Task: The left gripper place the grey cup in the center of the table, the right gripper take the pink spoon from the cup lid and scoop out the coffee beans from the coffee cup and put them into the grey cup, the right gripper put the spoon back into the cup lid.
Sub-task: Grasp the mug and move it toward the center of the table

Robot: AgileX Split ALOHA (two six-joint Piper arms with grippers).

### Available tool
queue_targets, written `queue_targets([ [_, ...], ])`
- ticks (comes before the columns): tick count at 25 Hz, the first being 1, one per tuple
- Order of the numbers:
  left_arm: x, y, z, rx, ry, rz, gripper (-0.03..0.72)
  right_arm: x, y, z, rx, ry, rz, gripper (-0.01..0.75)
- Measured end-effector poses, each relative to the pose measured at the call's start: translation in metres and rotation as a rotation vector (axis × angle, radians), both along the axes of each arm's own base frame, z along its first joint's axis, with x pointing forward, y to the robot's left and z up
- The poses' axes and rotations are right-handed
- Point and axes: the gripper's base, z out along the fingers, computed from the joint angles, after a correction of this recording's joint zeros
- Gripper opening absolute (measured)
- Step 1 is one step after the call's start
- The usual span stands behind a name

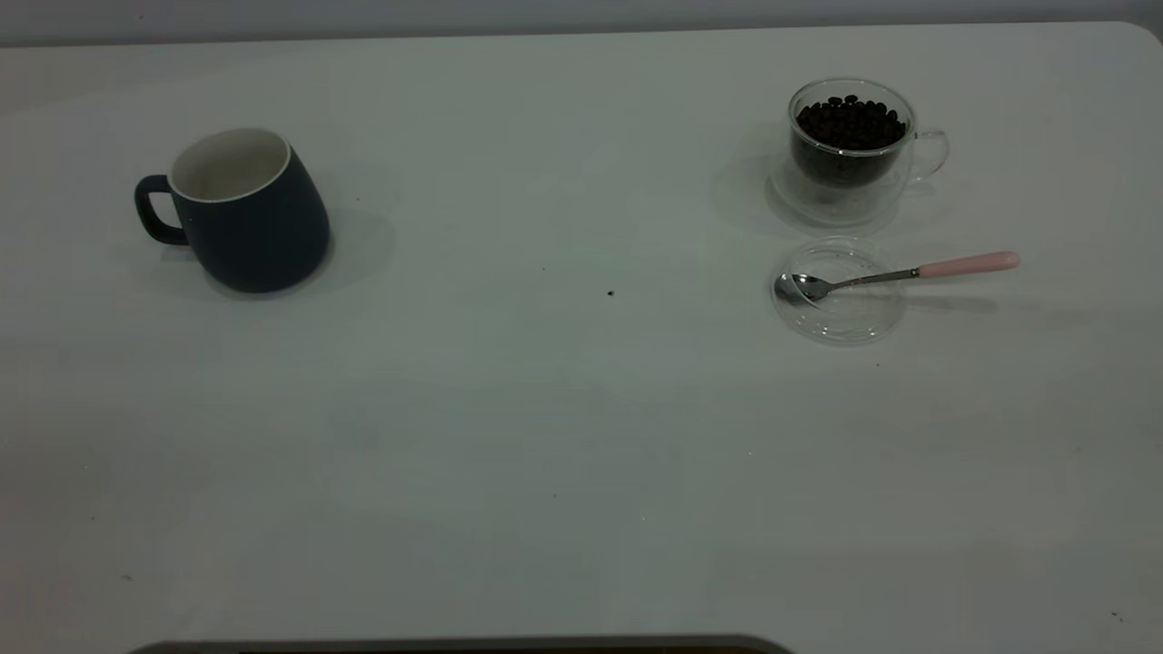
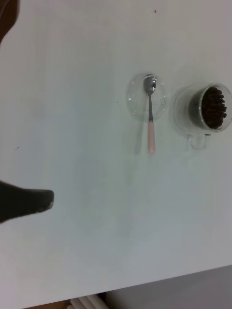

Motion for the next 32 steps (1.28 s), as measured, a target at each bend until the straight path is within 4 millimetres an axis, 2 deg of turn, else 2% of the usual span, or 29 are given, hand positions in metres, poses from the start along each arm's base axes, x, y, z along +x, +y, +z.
queue_targets([
  [3, 0.002, 0.000, 0.001, 0.001, 0.010, -0.001, 0.586, 0.000, 0.000, 0.000, 0.000, 0.000, 0.000, 0.589],
  [6, 0.015, -0.001, 0.016, 0.002, -0.003, -0.003, 0.586, 0.000, 0.000, 0.000, 0.000, 0.000, 0.000, 0.589],
  [9, 0.044, -0.002, 0.036, 0.010, 0.028, -0.011, 0.586, 0.000, 0.000, 0.000, 0.000, 0.000, 0.000, 0.589],
  [12, 0.084, -0.003, 0.050, 0.068, 0.096, -0.051, 0.586, 0.000, 0.000, 0.000, 0.000, 0.000, 0.000, 0.589],
  [17, 0.158, -0.006, 0.051, 0.185, 0.223, -0.165, 0.586, 0.000, 0.000, 0.000, 0.000, 0.000, 0.000, 0.589],
  [19, 0.192, -0.007, 0.042, 0.231, 0.282, -0.219, 0.586, 0.000, 0.000, 0.000, 0.000, 0.000, 0.000, 0.589],
  [24, 0.260, -0.008, 0.017, 0.382, 0.385, -0.392, 0.586, 0.000, 0.000, 0.000, 0.000, 0.000, 0.000, 0.589],
  [26, 0.287, -0.009, -0.002, 0.448, 0.452, -0.504, 0.586, 0.000, 0.000, 0.000, 0.000, 0.000, 0.000, 0.589],
  [31, 0.340, -0.011, -0.044, 0.545, 0.555, -0.716, 0.586, 0.000, 0.000, 0.000, 0.000, 0.000, 0.000, 0.589],
  [32, 0.350, -0.012, -0.058, 0.554, 0.585, -0.752, 0.586, 0.000, 0.000, 0.000, 0.000, 0.000, 0.000, 0.589],
])
